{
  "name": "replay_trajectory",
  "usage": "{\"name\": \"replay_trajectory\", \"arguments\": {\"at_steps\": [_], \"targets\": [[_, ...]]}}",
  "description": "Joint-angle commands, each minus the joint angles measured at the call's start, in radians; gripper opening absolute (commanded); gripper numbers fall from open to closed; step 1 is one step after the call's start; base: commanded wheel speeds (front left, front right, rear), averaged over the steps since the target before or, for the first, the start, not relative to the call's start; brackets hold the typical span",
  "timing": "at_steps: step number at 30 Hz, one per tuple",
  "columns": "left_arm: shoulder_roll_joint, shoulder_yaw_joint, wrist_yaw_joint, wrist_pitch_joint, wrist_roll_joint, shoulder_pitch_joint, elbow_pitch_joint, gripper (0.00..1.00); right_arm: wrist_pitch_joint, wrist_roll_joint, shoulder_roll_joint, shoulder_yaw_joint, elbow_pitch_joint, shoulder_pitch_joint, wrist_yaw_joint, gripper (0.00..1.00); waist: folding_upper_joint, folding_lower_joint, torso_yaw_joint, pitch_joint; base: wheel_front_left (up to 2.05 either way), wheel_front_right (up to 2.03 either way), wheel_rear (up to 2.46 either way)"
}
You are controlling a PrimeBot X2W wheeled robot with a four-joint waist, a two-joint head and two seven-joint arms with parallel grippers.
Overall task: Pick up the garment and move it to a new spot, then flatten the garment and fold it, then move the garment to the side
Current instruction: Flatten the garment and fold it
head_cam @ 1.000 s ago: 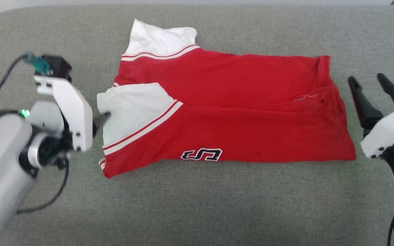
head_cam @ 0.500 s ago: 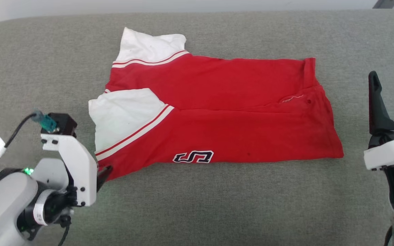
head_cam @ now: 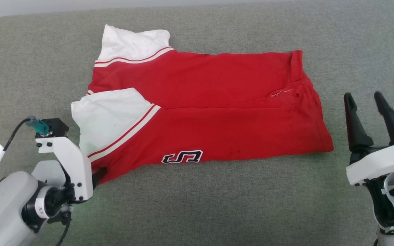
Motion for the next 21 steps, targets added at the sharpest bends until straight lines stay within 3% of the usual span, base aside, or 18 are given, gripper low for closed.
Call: {"name": "replay_trajectory", "arguments": {"at_steps": [1, 3, 8, 21], "targets": [[-0.02, -0.01, -0.011, 0.005, -0.008, -0.002, 0.029, 1.0, 0.026, 0.012, 0.004, -0.001, 0.008, 0.009, 0.0, 1.0, -0.0001, 0.0, -0.003, 0.002, 0.0, 0.0, 0.0], [-0.035, -0.018, -0.03, 0.014, -0.015, -0.005, 0.056, 0.0, 0.084, 0.023, 0.002, 0.007, 0.022, 0.02, 0.0, 1.0, -0.0001, 0.0, -0.007, 0.006, 0.0, 0.0, 0.0], [-0.061, -0.025, -0.074, 0.01, -0.02, -0.022, 0.08, 0.0, 0.259, 0.051, -0.017, 0.013, 0.05, 0.026, 0.0, 1.0, -0.0001, 0.0, -0.001, 0.018, 0.0, 0.0, 0.0], [-0.118, -0.052, -0.107, 0.007, 0.01, -0.073, 0.082, 0.0, 0.588, 0.073, -0.061, 0.036, 0.196, -0.054, 0.0, 1.0, -0.0001, 0.0, 0.055, 0.051, 0.0, 0.0, 0.0]]}}
